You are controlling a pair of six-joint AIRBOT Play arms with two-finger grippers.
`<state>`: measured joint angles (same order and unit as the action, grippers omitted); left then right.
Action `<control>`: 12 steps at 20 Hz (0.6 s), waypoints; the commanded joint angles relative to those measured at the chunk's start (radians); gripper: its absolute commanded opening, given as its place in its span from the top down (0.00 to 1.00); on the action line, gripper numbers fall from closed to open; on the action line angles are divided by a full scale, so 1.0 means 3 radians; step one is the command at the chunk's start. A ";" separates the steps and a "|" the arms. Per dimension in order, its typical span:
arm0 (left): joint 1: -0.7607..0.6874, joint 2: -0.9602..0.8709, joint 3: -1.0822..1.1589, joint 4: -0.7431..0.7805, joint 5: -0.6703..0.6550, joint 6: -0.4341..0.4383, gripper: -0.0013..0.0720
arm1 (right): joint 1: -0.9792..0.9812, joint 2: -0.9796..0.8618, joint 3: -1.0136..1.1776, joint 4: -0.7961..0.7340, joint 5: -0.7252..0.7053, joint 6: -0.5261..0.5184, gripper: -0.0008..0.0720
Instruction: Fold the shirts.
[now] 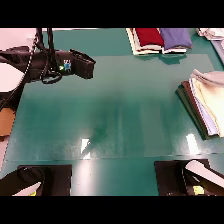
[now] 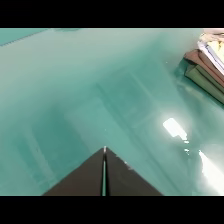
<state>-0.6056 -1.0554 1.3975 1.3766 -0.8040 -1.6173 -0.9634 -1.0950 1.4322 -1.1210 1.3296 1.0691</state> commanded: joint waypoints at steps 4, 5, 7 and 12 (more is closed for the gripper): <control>-0.0001 0.0000 -0.0001 0.0003 -0.0089 0.0009 0.95 | -0.0607 0.0523 -0.1057 -0.0341 -0.0089 -0.0102 0.34; -0.0001 0.0000 -0.0001 0.0003 -0.0088 0.0009 0.95 | -0.0627 0.0542 -0.1083 -0.0337 -0.0120 -0.0097 0.20; -0.0001 0.0000 -0.0001 0.0003 -0.0086 0.0009 0.95 | -0.0577 0.0576 -0.1034 -0.0243 -0.0186 -0.0078 0.19; -0.0001 -0.0001 -0.0001 0.0001 -0.0088 0.0008 0.95 | 0.0187 0.0573 -0.0749 0.0851 -0.0539 -0.0078 0.19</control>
<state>-0.6056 -1.0554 1.3972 1.3769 -0.8295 -1.6146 -1.0233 -0.9287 1.1809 -1.0462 1.2312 1.0443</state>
